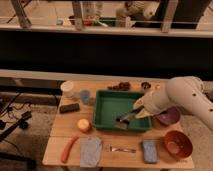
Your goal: Wipe purple bowl with brush
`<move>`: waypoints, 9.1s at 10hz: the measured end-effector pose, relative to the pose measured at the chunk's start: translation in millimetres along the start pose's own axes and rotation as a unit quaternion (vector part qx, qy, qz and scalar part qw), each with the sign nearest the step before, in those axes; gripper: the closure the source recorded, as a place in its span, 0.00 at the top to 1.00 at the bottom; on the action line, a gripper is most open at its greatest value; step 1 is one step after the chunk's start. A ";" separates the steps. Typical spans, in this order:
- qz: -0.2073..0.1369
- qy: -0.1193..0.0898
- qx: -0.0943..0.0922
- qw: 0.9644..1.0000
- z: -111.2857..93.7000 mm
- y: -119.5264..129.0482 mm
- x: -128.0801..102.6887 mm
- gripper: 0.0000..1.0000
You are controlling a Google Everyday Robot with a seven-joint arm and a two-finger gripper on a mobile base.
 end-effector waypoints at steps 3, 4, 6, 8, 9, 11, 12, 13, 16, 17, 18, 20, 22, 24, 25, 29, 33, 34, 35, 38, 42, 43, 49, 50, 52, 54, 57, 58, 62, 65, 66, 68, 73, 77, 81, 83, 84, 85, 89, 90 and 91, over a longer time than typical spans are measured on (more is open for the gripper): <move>0.030 0.019 0.016 0.999 -10.4 -5.0 20.4 0.00; 0.045 0.028 0.024 0.998 -19.1 -3.5 37.4 0.00; 0.083 0.046 0.039 0.995 -42.5 4.2 84.5 0.00; 0.119 0.060 0.053 0.990 -63.2 13.2 129.4 0.00; 0.140 0.066 0.061 0.986 -73.6 18.5 152.9 0.00; 0.158 0.072 0.068 0.983 -83.4 24.8 172.8 0.00; 0.156 0.071 0.067 0.983 -82.0 22.9 171.2 0.00; 0.156 0.070 0.067 0.983 -81.8 23.0 171.1 0.00; 0.157 0.070 0.067 0.983 -81.4 23.6 171.6 0.00; 0.159 0.072 0.067 0.982 -80.3 23.1 172.2 0.00; 0.169 0.081 0.067 0.980 -76.1 22.7 181.7 0.00; 0.181 0.093 0.068 0.977 -74.7 19.4 202.3 0.00; 0.201 0.112 0.073 0.970 -88.9 16.7 234.5 0.00; 0.216 0.125 0.077 0.965 -99.2 15.2 258.2 0.00; 0.230 0.134 0.079 0.961 -104.6 14.6 276.5 0.00; 0.250 0.148 0.085 0.953 -112.1 10.3 299.3 0.00; 0.250 0.151 0.088 0.952 -109.0 -6.3 294.7 0.00; 0.252 0.152 0.089 0.952 -110.7 -3.8 296.6 0.00; 0.251 0.152 0.089 0.952 -109.8 -4.8 295.9 0.00; 0.250 0.151 0.088 0.952 -109.6 -5.3 295.5 0.00; 0.249 0.151 0.088 0.953 -108.0 -7.3 293.9 0.00; 0.249 0.151 0.088 0.953 -108.2 -7.0 294.1 0.00; 0.249 0.151 0.088 0.953 -108.4 -6.4 294.4 0.00; 0.249 0.151 0.088 0.953 -108.2 -6.5 294.3 0.00; 0.269 0.156 0.060 0.949 -84.5 9.3 316.0 0.00; 0.272 0.160 0.045 0.948 -71.8 12.6 321.7 0.00; 0.275 0.162 0.036 0.947 -62.0 14.3 326.8 0.00; 0.274 0.162 0.035 0.947 -59.2 13.3 325.7 0.00; 0.266 0.160 0.030 0.950 -43.3 7.1 321.3 0.00; 0.261 0.156 0.026 0.952 -33.7 0.5 317.3 0.00; 0.259 0.155 0.024 0.953 -30.5 -0.4 315.1 0.00; 0.251 0.151 0.021 0.956 -24.0 -3.9 308.1 0.00; 0.230 0.141 0.016 0.963 -22.9 1.7 287.5 0.00; 0.230 0.138 0.007 0.963 -39.6 26.8 282.0 0.00; 0.245 0.147 0.000 0.958 -55.2 50.4 297.5 0.00; 0.253 0.155 -0.001 0.955 -55.1 48.9 309.7 0.00; 0.259 0.160 -0.001 0.953 -52.1 43.0 319.6 0.00; 0.263 0.164 0.000 0.951 -47.7 34.3 327.6 0.00; 0.262 0.167 0.011 0.950 -39.0 -2.5 335.1 0.00; 0.254 0.164 0.015 0.953 -37.2 -9.0 324.2 0.00; 0.245 0.159 0.017 0.956 -34.8 -13.8 311.0 0.00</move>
